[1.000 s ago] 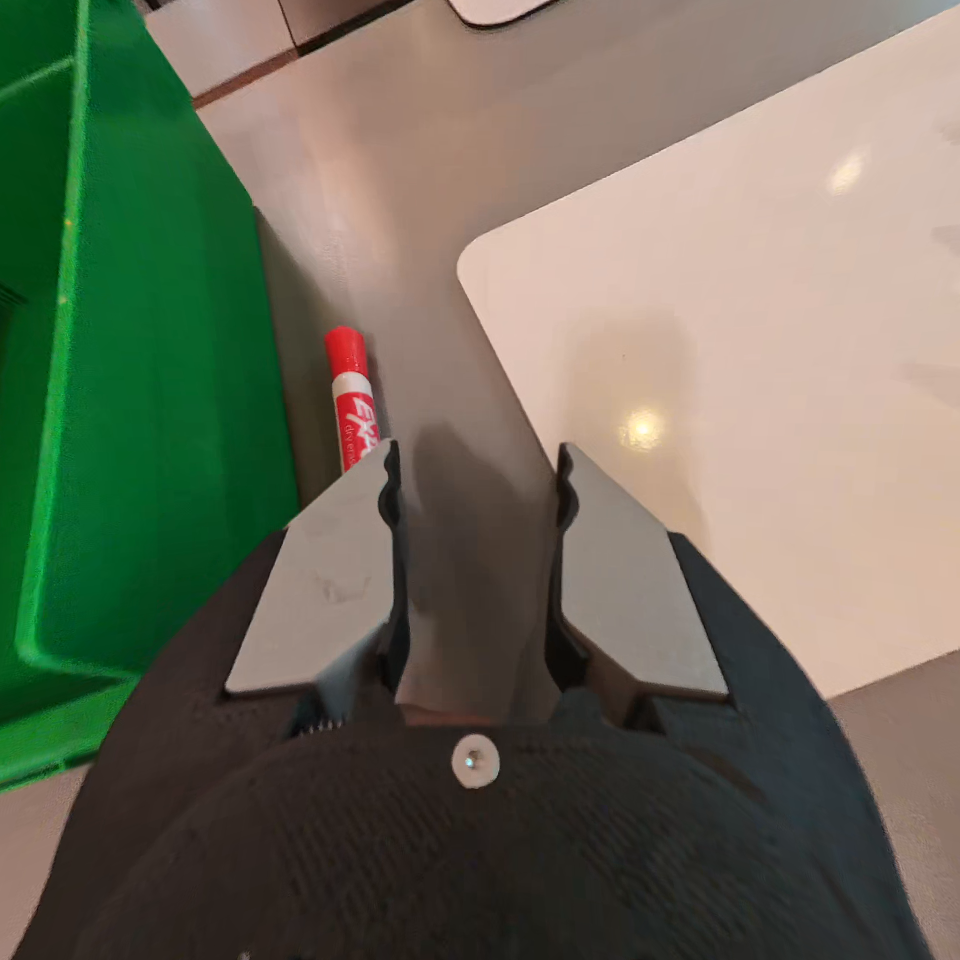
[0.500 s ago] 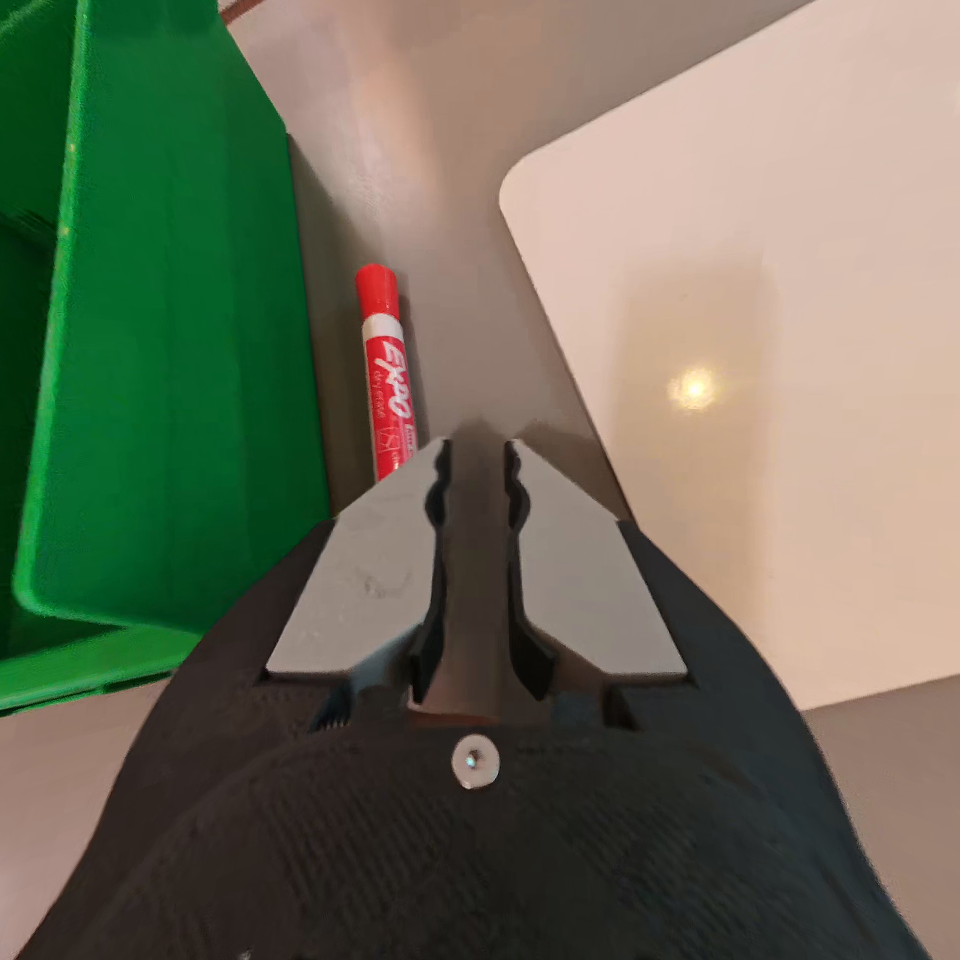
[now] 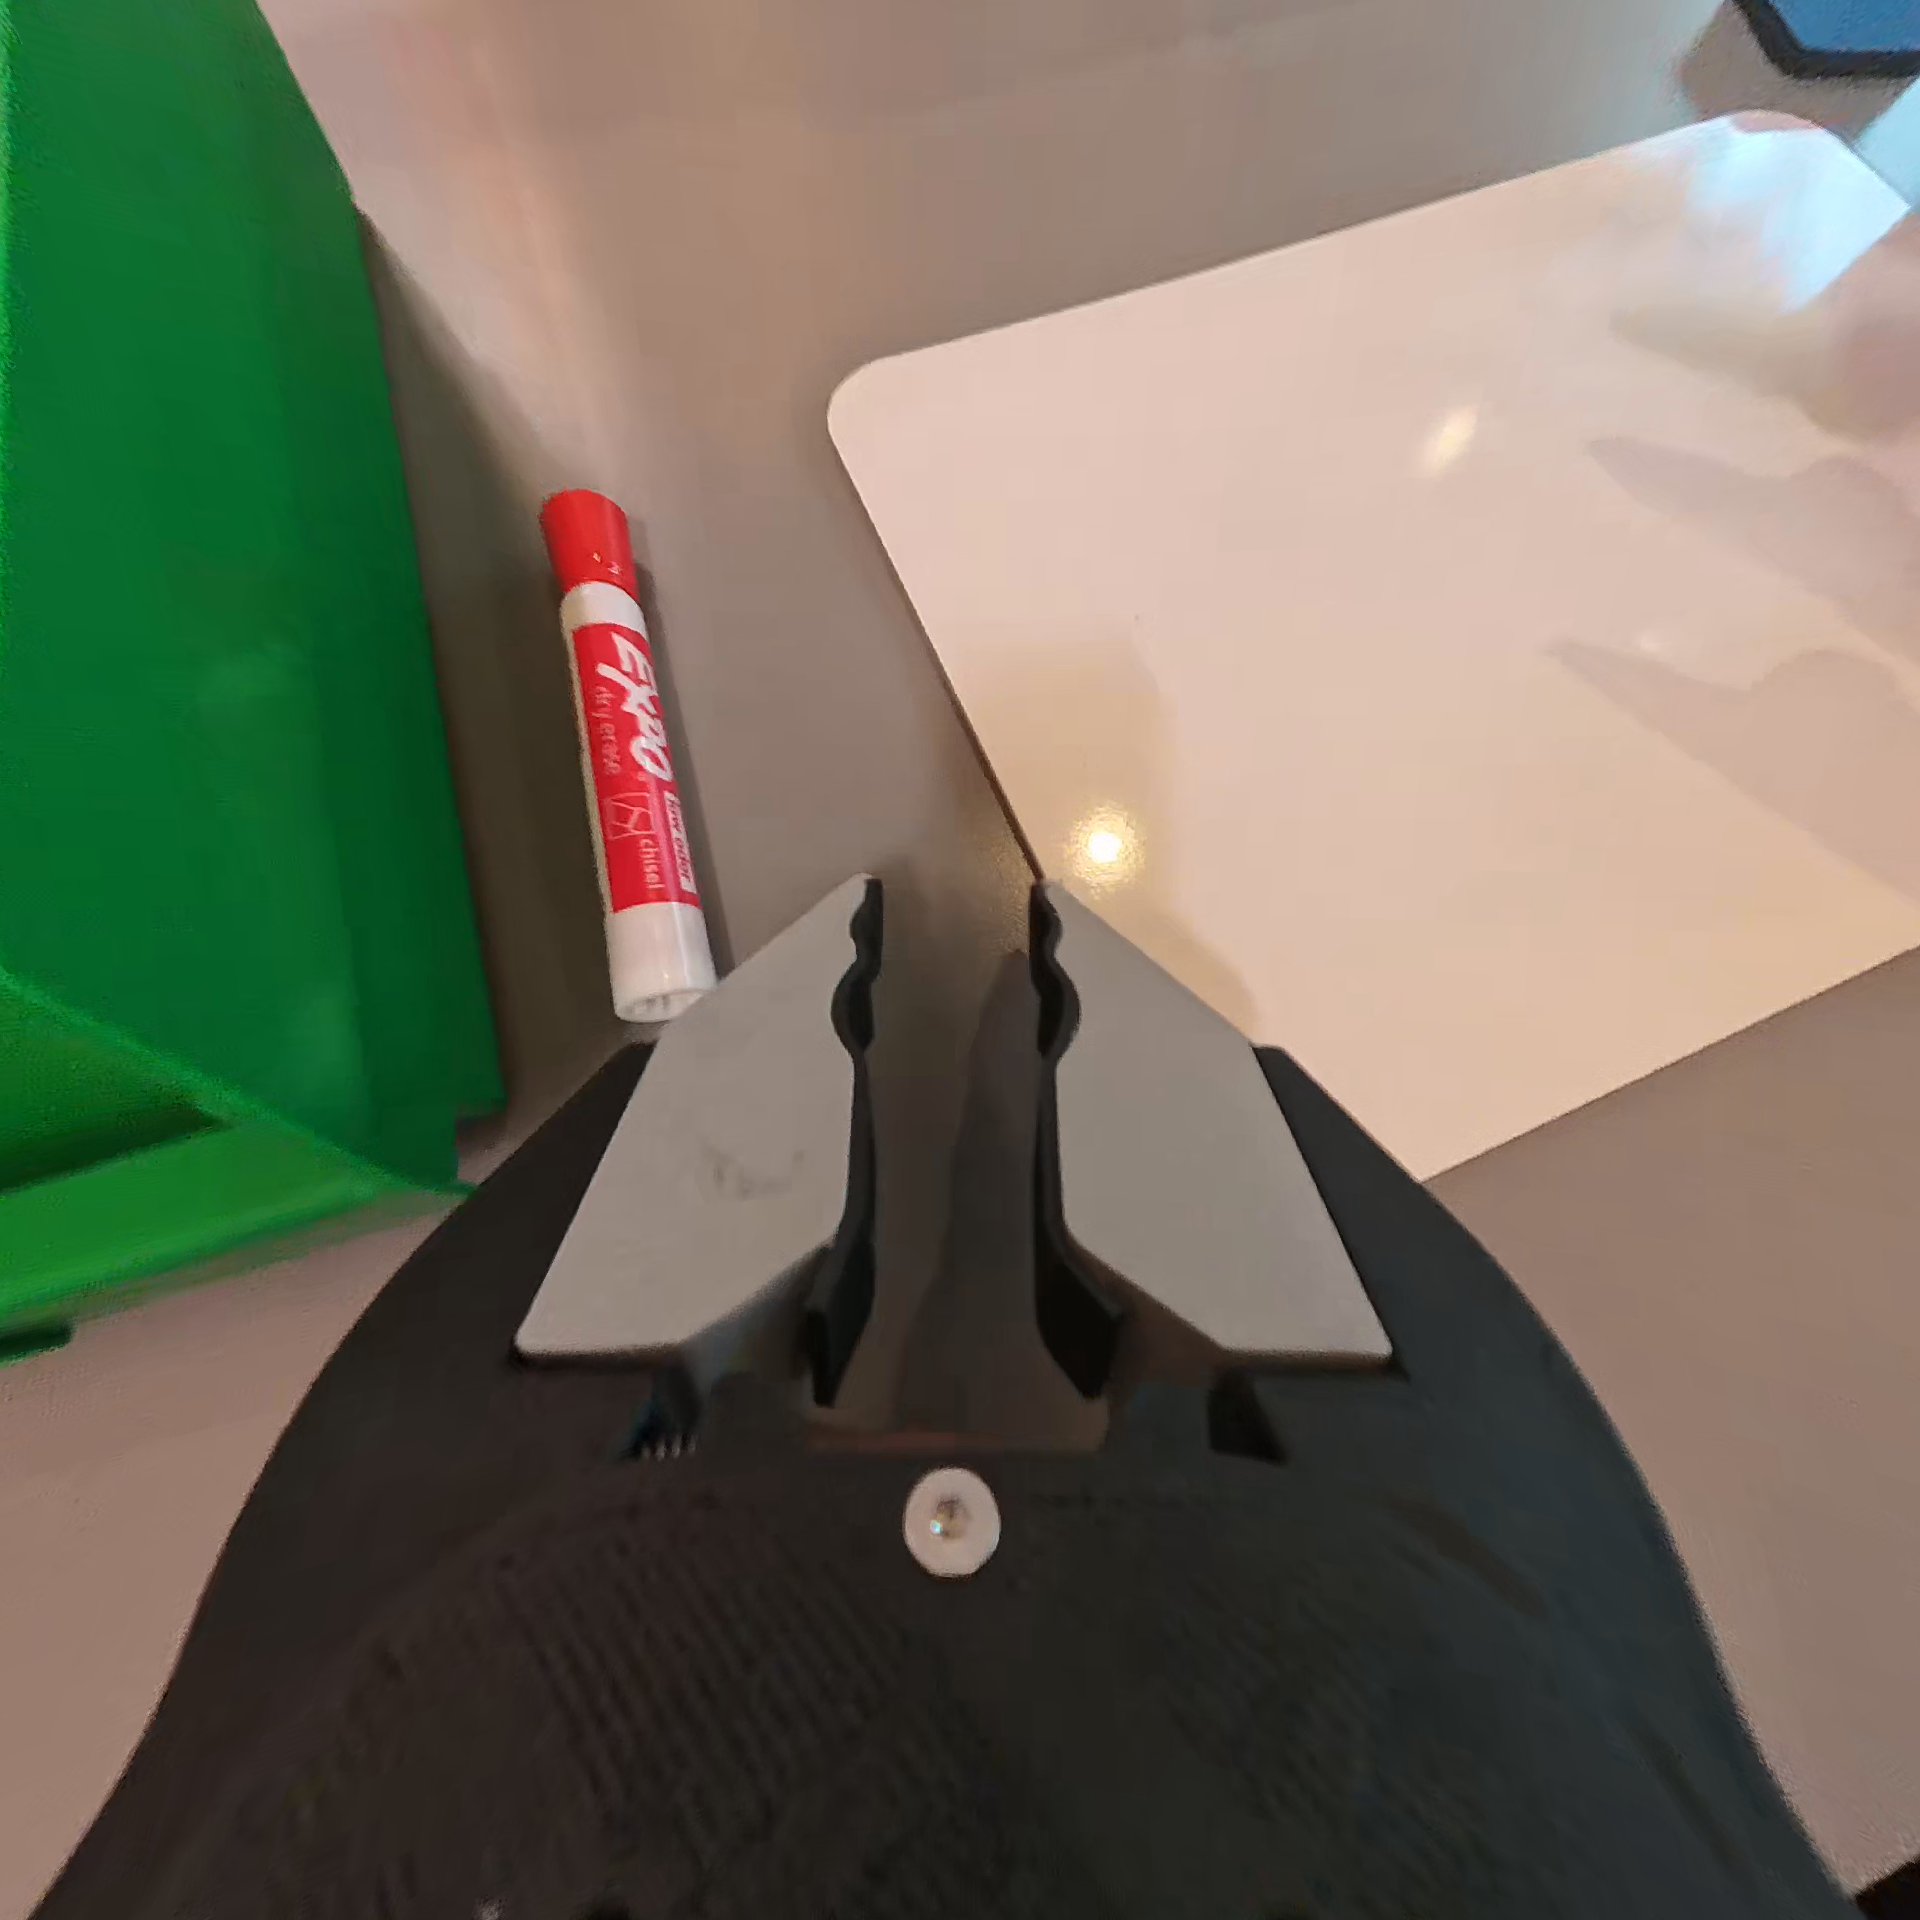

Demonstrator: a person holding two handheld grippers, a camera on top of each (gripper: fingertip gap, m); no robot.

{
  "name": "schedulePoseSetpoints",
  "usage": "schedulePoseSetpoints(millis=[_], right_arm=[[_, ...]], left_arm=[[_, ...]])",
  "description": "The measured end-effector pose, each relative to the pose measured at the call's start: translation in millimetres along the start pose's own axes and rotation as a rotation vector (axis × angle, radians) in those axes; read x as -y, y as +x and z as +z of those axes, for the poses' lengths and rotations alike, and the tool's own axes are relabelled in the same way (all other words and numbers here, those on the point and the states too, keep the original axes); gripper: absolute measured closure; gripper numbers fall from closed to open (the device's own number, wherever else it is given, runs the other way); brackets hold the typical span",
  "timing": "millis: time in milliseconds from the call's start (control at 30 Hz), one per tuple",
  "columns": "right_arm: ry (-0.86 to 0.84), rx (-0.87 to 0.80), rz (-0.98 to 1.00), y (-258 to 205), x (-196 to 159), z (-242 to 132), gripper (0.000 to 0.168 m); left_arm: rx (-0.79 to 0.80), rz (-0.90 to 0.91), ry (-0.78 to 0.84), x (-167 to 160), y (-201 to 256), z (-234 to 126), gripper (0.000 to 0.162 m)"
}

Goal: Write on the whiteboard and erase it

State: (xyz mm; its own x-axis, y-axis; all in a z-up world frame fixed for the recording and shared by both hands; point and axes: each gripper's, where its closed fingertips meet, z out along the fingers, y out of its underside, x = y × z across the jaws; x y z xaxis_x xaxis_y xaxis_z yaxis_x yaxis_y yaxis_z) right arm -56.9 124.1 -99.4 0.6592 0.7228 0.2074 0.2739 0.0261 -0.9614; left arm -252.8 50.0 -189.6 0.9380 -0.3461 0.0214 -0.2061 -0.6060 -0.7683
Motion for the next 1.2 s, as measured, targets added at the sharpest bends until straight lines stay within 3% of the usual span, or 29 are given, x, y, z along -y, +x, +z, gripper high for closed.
schedulePoseSetpoints(millis=[167,267,367,633,700,767,800,1200], right_arm=[[-0.008,0.012,-0.004,-4,-2,2,0.104],[-0.006,0.017,-0.01,-6,-1,1,0.105],[-0.001,0.018,-0.024,-8,1,1,0.105],[0.002,0.047,-0.035,-16,2,1,0.105],[0.008,0.054,-0.039,-18,4,0,0.105],[0.011,0.06,-0.042,-20,5,0,0.106],[0.011,0.062,-0.043,-20,5,0,0.106],[-0.007,0.138,0.023,-27,0,2,0.106]], left_arm=[[0.162,0.092,-0.011,16,-15,4,0.127],[0.292,0.11,0.027,36,-24,14,0.134],[0.399,0.106,-0.002,44,-39,21,0.112],[0.4,-0.013,-0.198,26,-66,42,0.112],[0.389,-0.012,-0.217,26,-69,43,0.125],[0.354,0.03,-0.215,26,-66,45,0.132],[0.33,0.052,-0.221,24,-63,47,0.144],[0.228,0.202,-0.141,26,-43,36,0.145]])
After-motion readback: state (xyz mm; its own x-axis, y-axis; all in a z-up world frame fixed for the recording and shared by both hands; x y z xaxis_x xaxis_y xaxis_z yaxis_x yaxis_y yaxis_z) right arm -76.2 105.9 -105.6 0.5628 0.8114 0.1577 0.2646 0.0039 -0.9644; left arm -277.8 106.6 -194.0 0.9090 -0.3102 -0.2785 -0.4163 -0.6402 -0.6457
